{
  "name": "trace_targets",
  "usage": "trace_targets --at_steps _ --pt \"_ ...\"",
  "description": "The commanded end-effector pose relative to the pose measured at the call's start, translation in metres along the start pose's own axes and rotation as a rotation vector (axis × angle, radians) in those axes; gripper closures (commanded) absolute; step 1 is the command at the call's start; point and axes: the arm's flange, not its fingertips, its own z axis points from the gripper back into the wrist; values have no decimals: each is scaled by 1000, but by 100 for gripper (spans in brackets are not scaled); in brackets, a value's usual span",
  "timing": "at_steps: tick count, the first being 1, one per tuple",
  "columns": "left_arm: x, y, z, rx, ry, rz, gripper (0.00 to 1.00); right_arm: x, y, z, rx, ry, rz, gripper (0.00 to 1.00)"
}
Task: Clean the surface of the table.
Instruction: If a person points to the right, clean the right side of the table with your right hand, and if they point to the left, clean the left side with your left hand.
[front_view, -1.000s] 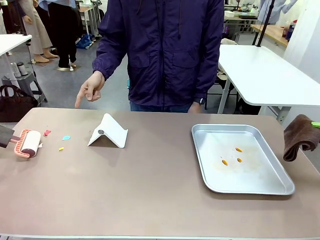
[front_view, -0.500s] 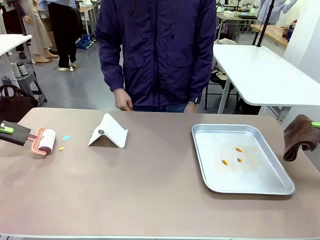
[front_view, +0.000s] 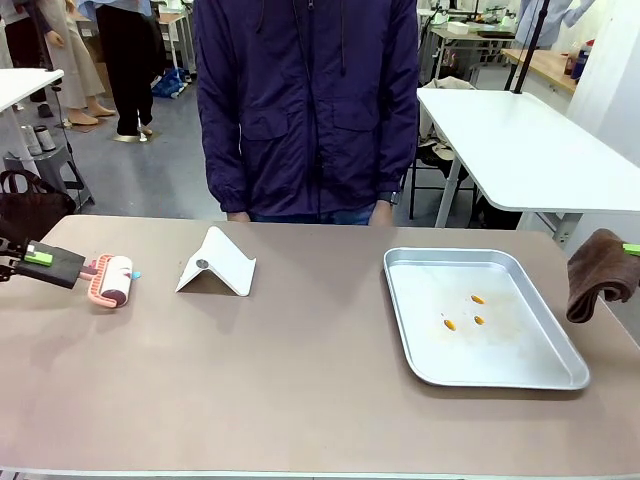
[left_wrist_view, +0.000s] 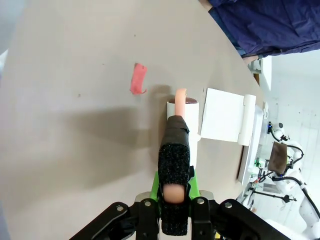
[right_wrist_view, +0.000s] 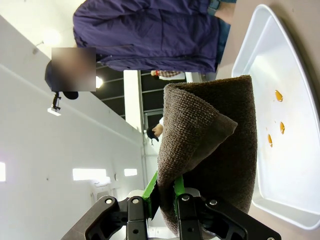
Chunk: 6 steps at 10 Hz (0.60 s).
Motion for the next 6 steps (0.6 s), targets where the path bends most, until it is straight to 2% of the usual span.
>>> trace_targets --at_steps 1,6 --pt "-3 -5 -29 52 -58 29 97 0 4 0 18 1 3 100" --pt "9 -15 -40 39 -127 62 97 0 4 0 18 1 3 100"
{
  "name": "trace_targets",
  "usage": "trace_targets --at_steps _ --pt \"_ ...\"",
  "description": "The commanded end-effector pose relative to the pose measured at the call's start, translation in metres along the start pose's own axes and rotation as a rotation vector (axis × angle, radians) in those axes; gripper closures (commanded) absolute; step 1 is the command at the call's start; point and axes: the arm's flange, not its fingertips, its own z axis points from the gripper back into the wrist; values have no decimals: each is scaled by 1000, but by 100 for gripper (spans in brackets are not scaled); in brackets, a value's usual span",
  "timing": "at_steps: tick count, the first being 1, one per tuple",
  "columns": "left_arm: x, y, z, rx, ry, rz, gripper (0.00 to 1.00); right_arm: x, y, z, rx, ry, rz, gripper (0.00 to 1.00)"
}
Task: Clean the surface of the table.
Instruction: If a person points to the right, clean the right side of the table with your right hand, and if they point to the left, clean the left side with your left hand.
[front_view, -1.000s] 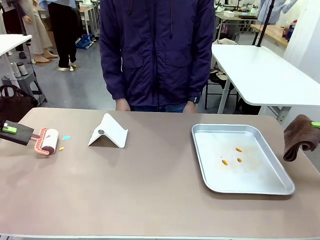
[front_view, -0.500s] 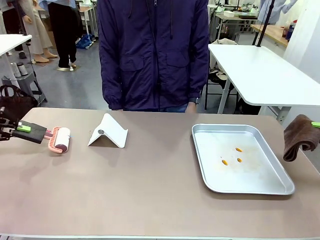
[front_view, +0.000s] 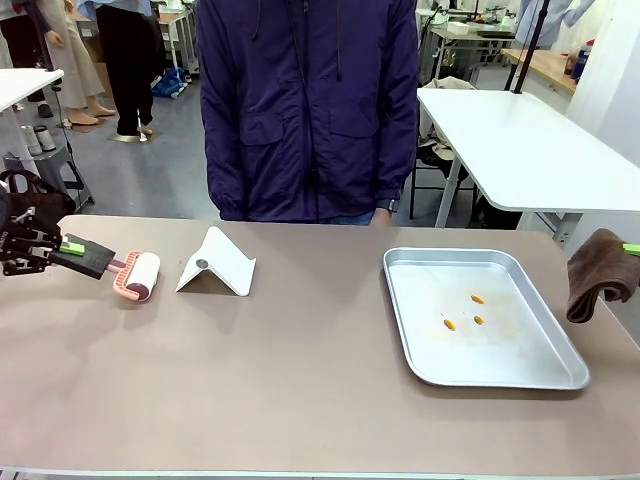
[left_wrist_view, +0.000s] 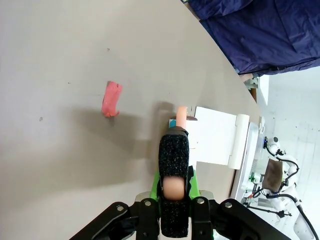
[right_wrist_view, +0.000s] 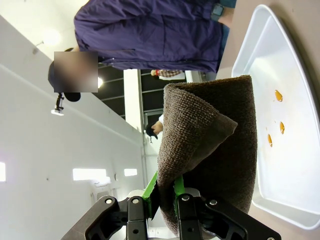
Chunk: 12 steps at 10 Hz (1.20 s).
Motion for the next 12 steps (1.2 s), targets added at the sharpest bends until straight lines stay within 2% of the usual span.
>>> trace_targets --at_steps 1,3,5,7,9,12 --pt "4 6 -1 28 -68 27 97 0 4 0 18 1 4 100" --pt "1 -7 24 -44 -101 1 97 0 4 0 18 1 4 100" --pt "-8 -25 74 -158 -165 -36 97 0 4 0 18 1 4 100" --pt "-16 -25 121 -286 -159 -23 97 0 4 0 18 1 4 100" --pt "-17 -5 165 -327 -171 -12 97 0 4 0 18 1 4 100" --pt "-20 51 234 -314 -214 -2 97 0 4 0 18 1 4 100"
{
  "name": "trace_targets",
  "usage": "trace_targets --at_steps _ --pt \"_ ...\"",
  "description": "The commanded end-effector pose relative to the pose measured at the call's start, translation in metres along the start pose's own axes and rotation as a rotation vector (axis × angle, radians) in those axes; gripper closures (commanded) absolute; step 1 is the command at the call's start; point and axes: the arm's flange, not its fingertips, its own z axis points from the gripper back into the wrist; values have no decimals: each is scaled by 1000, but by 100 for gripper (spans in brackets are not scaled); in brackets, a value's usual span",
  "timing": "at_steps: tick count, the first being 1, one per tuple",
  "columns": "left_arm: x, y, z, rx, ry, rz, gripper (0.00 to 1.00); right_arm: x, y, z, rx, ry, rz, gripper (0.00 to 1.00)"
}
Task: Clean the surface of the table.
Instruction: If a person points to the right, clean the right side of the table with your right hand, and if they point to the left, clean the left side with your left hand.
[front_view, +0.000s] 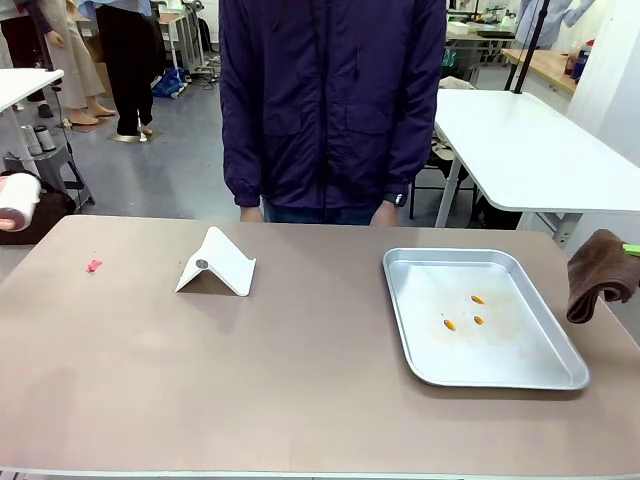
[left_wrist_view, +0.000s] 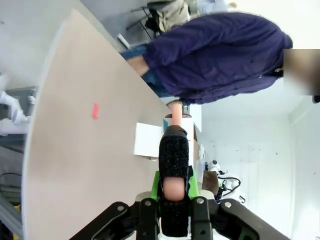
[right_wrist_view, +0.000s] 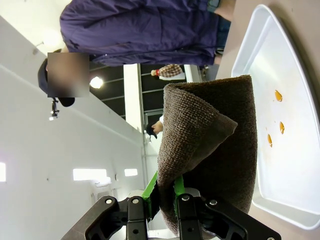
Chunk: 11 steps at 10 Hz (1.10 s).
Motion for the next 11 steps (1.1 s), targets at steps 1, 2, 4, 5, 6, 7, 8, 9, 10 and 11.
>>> trace_targets --at_steps 1,2,4,5,6,7,8,9,10,11 --pt "12 24 39 -10 7 -25 97 0 5 0 17 1 6 100" --pt "12 38 57 -7 -4 -21 97 0 5 0 17 1 6 100" --pt "12 62 80 -16 -24 18 97 0 5 0 17 1 6 100" --pt "11 69 84 -13 -18 21 97 0 5 0 17 1 6 100" --pt "5 57 76 11 -32 26 97 0 5 0 17 1 6 100" --pt "5 57 76 11 -32 26 97 0 5 0 17 1 6 100" --pt "5 57 76 11 -32 26 97 0 5 0 17 1 6 100" --pt "5 57 76 11 -32 26 97 0 5 0 17 1 6 100" --pt "5 57 76 11 -32 26 97 0 5 0 17 1 6 100" --pt "5 57 76 11 -32 26 97 0 5 0 17 1 6 100"
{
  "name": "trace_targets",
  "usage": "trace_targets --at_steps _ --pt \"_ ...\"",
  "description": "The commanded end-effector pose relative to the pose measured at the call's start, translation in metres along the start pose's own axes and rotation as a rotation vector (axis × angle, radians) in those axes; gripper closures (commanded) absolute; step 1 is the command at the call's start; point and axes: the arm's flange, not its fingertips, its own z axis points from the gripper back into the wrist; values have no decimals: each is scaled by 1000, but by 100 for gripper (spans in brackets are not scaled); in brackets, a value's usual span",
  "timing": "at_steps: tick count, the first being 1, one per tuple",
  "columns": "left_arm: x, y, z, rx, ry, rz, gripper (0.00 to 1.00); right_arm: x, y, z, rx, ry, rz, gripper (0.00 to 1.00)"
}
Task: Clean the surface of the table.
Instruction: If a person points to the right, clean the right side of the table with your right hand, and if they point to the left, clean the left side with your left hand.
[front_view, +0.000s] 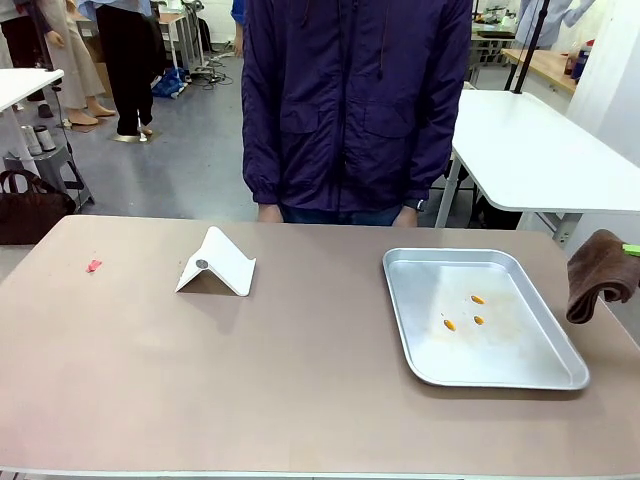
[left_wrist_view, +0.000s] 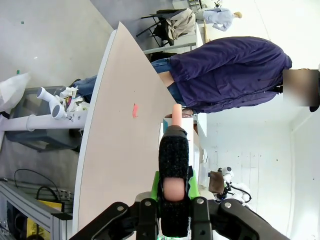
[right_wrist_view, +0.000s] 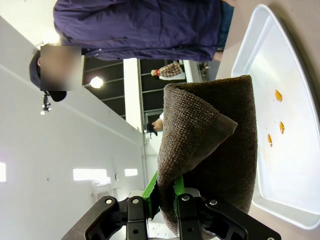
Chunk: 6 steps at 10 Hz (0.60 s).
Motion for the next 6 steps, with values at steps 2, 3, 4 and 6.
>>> trace_targets --at_steps 2,3,4,6 --pt "-5 -4 -2 -2 -8 6 97 0 5 0 17 1 7 100" --pt "0 0 0 0 0 0 78 0 5 0 17 1 7 100" --pt "-2 -5 -6 -8 26 -15 78 0 5 0 17 1 7 100" --pt "3 -13 -33 37 82 -57 78 0 5 0 17 1 7 100"
